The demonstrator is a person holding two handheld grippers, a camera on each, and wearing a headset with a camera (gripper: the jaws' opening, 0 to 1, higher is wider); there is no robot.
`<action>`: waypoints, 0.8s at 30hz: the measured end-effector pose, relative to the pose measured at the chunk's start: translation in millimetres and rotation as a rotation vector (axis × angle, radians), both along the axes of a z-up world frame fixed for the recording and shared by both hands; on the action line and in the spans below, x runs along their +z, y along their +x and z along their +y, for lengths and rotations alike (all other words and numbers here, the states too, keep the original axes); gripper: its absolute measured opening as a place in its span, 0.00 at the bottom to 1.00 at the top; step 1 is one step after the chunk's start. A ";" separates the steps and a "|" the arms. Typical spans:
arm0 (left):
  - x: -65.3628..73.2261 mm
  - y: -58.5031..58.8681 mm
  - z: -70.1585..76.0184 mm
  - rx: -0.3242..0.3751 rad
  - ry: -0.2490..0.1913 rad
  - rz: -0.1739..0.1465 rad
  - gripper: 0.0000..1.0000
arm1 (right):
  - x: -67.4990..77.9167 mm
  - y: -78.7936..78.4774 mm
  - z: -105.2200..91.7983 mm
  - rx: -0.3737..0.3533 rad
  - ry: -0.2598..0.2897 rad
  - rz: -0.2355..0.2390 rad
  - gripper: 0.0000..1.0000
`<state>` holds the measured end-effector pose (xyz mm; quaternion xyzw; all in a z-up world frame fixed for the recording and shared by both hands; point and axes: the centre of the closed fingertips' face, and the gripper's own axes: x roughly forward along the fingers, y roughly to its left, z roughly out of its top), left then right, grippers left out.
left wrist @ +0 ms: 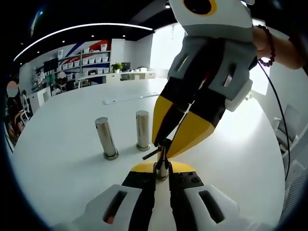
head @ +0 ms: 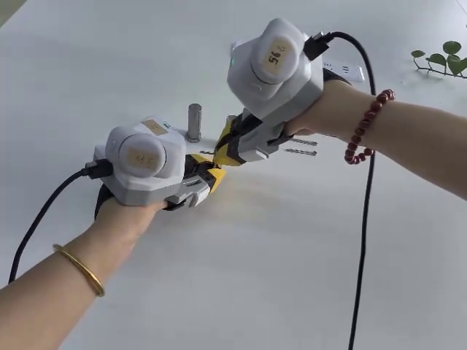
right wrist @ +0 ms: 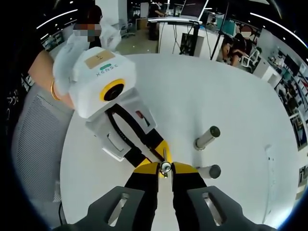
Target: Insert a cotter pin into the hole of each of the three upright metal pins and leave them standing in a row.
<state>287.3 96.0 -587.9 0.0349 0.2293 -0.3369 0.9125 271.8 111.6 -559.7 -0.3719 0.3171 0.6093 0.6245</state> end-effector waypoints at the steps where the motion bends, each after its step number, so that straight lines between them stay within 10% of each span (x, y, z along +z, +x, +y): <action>1: 0.1 -0.1 0.1 0.000 0.001 0.000 0.08 | 0.1 0.2 0.3 -0.001 0.000 0.001 0.04; 13: -2.3 -3.6 6.0 0.014 0.013 0.017 0.15 | 2.8 5.2 -1.2 -0.044 0.018 0.002 0.14; 24: 9.1 -11.4 11.2 0.033 0.009 0.010 0.29 | 26.5 19.5 -7.5 -0.189 0.147 0.036 0.17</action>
